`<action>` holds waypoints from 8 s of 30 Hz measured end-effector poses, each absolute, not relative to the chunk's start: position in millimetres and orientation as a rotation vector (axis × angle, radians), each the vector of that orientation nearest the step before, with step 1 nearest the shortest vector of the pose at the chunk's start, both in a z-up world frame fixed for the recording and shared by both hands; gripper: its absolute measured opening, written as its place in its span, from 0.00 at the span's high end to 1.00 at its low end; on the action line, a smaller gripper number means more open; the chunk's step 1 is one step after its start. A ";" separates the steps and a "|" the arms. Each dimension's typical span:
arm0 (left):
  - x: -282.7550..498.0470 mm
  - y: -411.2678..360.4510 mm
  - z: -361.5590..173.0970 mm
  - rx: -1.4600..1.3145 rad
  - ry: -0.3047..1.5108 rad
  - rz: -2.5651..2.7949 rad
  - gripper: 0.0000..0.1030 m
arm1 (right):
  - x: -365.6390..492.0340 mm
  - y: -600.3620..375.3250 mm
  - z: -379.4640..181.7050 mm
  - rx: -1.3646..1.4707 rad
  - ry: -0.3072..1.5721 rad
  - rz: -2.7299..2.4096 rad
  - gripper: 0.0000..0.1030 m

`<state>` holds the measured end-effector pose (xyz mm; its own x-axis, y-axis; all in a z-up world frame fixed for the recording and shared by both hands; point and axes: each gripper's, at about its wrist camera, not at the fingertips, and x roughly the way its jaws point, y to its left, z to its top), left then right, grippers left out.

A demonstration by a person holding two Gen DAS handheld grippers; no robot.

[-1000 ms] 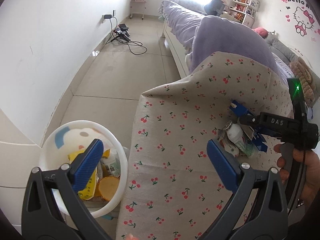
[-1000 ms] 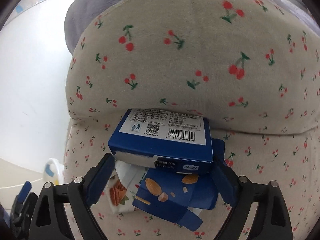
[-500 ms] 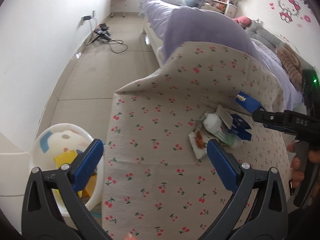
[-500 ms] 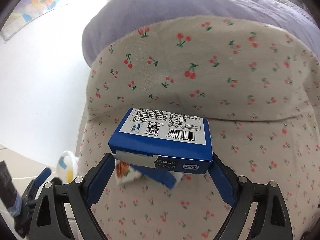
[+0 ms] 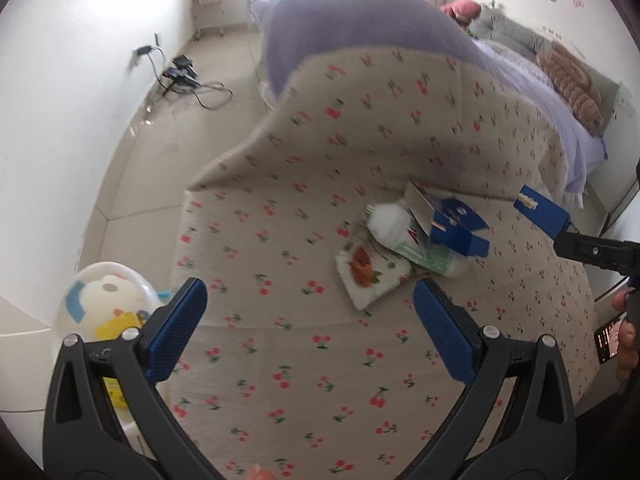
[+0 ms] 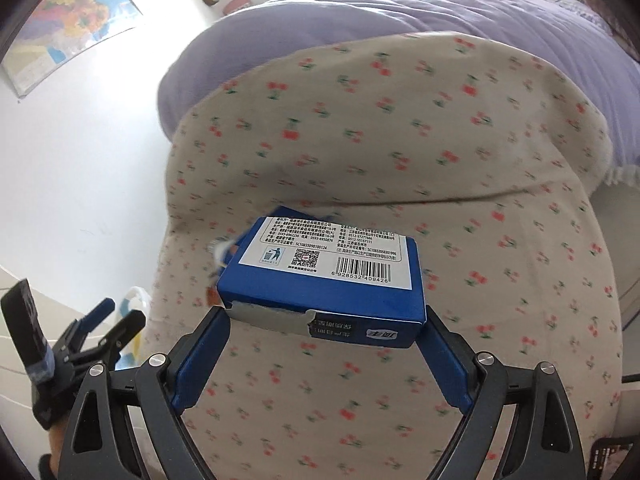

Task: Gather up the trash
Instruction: 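Grasp the blue carton with the right gripper and lift it, then grasp the blue torn box with the left gripper while the right holds the carton, then carry both boxes over the white bin and open both grippers, then move the right gripper to the white AD bottle on the bench, then grasp the white AD bottle with the right gripper and lift it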

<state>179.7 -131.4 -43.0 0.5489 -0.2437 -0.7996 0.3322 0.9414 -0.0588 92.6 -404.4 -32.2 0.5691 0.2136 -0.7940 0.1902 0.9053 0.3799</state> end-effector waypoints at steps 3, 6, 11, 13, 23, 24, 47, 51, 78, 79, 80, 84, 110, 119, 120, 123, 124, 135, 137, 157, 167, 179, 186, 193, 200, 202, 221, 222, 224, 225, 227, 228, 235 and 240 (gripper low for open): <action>181.8 -149.6 -47.6 0.136 0.944 -0.308 0.00 | 87.1 -422.0 -38.7 0.465 0.983 -0.004 0.09; 183.3 -173.3 -48.6 0.132 0.947 -0.333 0.00 | 81.0 -440.5 -42.1 0.487 0.989 -0.017 0.09; 178.9 -217.0 -53.9 0.164 0.946 -0.414 0.04 | 85.6 -445.2 -48.9 0.500 0.988 -0.031 0.09; 177.7 -228.8 -58.4 0.179 0.951 -0.444 0.05 | 86.3 -447.6 -52.9 0.501 0.988 -0.031 0.09; 191.2 -244.1 -73.3 0.228 0.927 -0.479 0.23 | 80.8 -469.8 -71.5 0.532 1.019 -0.064 0.09; 192.7 -243.2 -73.6 0.223 0.924 -0.484 0.28 | 80.3 -469.8 -71.4 0.530 1.021 -0.063 0.09; 161.8 -177.5 -33.0 0.126 0.899 -0.598 0.51 | 78.6 -412.0 -48.3 0.472 0.990 -0.007 0.09; 157.6 -162.6 -28.6 0.098 0.903 -0.583 0.51 | 73.3 -397.5 -44.0 0.479 0.980 0.017 0.09; 136.2 8.1 -17.0 -0.111 0.935 -0.360 0.51 | 104.1 -242.9 -22.3 0.354 0.978 0.224 0.09; 135.5 12.7 -17.3 -0.117 0.936 -0.353 0.51 | 104.9 -237.8 -22.2 0.350 0.980 0.230 0.09; 135.1 17.1 -17.4 -0.124 0.938 -0.345 0.51 | 105.4 -232.9 -22.0 0.347 0.981 0.235 0.09; 133.8 35.1 -20.0 -0.149 0.945 -0.314 0.51 | 108.7 -214.6 -22.1 0.336 0.986 0.256 0.09; 137.5 113.2 -48.6 -0.153 1.059 0.035 0.01 | 152.2 -113.4 -47.9 0.261 1.044 0.366 0.09; 123.6 136.0 -44.1 -0.190 1.051 0.096 0.01 | 172.4 -77.5 -61.0 0.277 1.069 0.401 0.09; 123.3 138.2 -44.0 -0.194 1.051 0.103 0.01 | 176.0 -74.6 -63.7 0.276 1.072 0.404 0.09; 121.5 144.0 -44.9 -0.201 1.057 0.118 0.01 | 180.5 -65.5 -67.5 0.270 1.079 0.421 0.09; 120.7 146.2 -45.3 -0.201 1.058 0.124 0.01 | 182.3 -62.0 -68.6 0.267 1.080 0.427 0.09; 115.2 155.1 -40.4 -0.215 1.039 0.141 0.01 | 183.6 -65.9 -61.2 0.326 1.015 0.496 0.00; 114.6 154.4 -40.2 -0.212 1.034 0.140 0.01 | 181.3 -67.3 -59.4 0.324 1.003 0.492 0.00; 119.0 122.5 -36.0 -0.175 1.032 0.071 0.01 | 147.9 -111.1 -32.4 0.125 0.960 0.335 0.00; 123.9 100.1 -34.7 -0.151 1.032 0.038 0.01 | 138.2 -151.7 -26.8 0.132 0.957 0.288 0.00; 137.4 59.7 -34.2 -0.111 1.035 -0.009 0.01 | 128.6 -212.7 -25.6 0.138 0.967 0.247 0.00; 152.3 25.7 -33.7 -0.078 1.031 -0.049 0.01 | 144.0 -260.5 -25.2 0.088 0.974 0.179 0.00; 168.1 -3.0 -38.7 -0.040 1.035 -0.068 0.01 | 177.3 -287.9 -54.3 0.133 1.110 0.210 0.00; 180.5 -18.2 -45.6 -0.032 1.048 -0.074 0.01 | 209.1 -282.4 -80.0 0.115 1.170 0.217 0.02; 183.2 -21.1 -45.7 -0.031 1.044 -0.072 0.01 | 216.8 -279.7 -85.1 0.120 1.184 0.225 0.06; 201.2 -91.4 -61.0 -0.051 1.079 -0.191 0.01 | 187.6 -340.4 -67.0 0.312 1.133 0.197 0.86; 202.4 -98.0 -61.9 -0.053 1.081 -0.200 0.01 | 186.0 -345.5 -66.0 0.315 1.130 0.188 0.86; 205.3 -109.7 -63.9 -0.066 1.087 -0.205 0.01 | 178.9 -348.2 -61.4 0.331 1.113 0.190 0.85; 206.3 -112.6 -64.2 -0.081 1.088 -0.203 0.01 | 176.3 -348.9 -59.2 0.336 1.101 0.187 0.83; 207.8 -115.0 -62.6 -0.118 1.092 -0.194 0.01 | 171.4 -350.8 -55.3 0.351 1.095 0.192 0.65; 208.2 -115.3 -62.1 -0.125 1.092 -0.190 0.01 | 170.1 -349.0 -53.4 0.358 1.096 0.204 0.54; 203.1 -95.9 -58.6 -0.117 1.090 -0.137 0.01 | 185.2 -296.1 -56.4 0.267 1.129 0.266 0.32; 199.8 -68.6 -57.0 -0.119 1.092 -0.094 0.01 | 202.4 -272.0 -73.7 0.248 1.178 0.242 0.32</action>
